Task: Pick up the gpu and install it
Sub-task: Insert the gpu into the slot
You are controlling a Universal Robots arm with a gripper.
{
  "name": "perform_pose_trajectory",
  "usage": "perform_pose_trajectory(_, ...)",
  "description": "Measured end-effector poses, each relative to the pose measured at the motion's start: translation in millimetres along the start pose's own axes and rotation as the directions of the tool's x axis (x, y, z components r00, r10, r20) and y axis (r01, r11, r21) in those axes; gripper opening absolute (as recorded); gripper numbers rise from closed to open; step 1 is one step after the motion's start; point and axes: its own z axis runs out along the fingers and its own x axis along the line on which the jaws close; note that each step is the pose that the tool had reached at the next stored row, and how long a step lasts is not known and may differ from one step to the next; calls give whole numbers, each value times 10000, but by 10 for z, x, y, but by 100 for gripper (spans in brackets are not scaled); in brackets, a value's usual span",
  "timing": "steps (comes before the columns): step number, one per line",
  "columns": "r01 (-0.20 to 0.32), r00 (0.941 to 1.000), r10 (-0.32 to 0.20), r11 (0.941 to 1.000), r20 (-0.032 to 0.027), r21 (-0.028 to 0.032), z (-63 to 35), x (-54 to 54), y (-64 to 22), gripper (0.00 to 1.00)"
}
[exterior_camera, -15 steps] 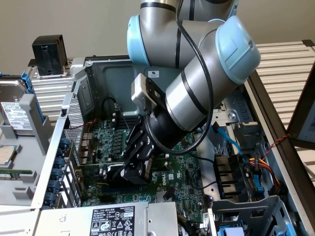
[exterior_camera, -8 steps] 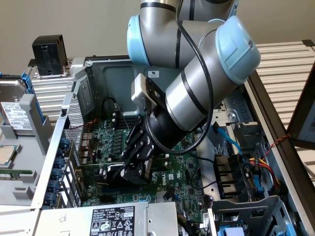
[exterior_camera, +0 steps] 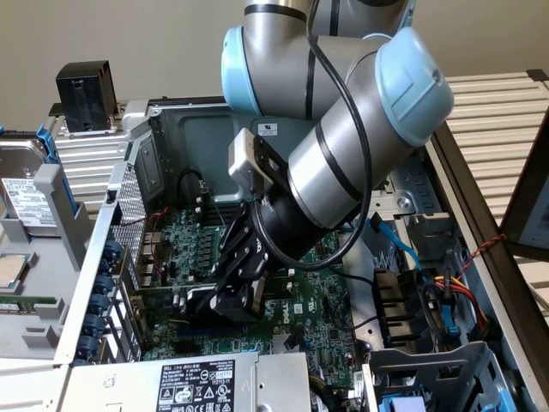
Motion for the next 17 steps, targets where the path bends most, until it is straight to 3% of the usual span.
perform_pose_trajectory(17,11,10000,-11,10000,4,3,2,0,4,27)
